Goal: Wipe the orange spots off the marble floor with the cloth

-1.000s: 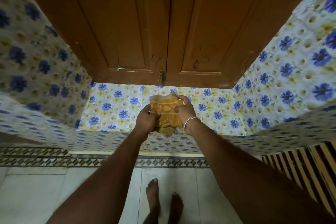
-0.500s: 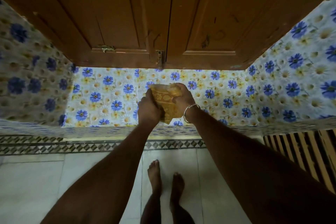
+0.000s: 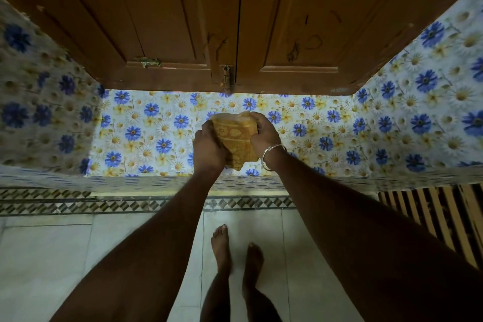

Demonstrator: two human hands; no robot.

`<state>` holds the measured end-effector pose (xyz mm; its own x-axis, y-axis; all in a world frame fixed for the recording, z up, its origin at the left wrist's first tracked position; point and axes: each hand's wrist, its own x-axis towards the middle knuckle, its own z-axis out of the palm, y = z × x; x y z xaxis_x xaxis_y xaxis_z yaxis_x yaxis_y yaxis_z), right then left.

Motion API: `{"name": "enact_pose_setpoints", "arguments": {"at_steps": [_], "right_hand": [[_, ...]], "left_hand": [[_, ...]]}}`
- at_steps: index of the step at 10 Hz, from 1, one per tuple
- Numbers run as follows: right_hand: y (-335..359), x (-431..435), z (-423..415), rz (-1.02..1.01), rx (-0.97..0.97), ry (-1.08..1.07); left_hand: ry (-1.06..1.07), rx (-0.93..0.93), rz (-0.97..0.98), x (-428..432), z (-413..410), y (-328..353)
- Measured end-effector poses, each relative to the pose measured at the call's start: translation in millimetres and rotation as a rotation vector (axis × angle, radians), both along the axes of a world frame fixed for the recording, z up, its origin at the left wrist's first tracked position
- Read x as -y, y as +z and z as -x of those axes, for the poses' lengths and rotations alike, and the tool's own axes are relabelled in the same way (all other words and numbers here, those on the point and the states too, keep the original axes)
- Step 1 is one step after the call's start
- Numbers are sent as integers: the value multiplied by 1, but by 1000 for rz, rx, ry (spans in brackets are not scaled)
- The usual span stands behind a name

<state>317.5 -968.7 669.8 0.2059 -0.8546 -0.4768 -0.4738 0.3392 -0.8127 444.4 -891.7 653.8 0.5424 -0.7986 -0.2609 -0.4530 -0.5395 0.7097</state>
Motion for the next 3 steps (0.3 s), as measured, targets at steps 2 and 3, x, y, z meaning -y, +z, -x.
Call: {"name": "enact_pose_setpoints", "arguments": {"at_steps": [2, 3], "right_hand": [[17, -7, 1, 76, 31, -41], [33, -8, 0, 146, 78, -68]], "left_hand": [[56, 83, 23, -10, 12, 14], [117, -20, 188, -7, 22, 33]]}}
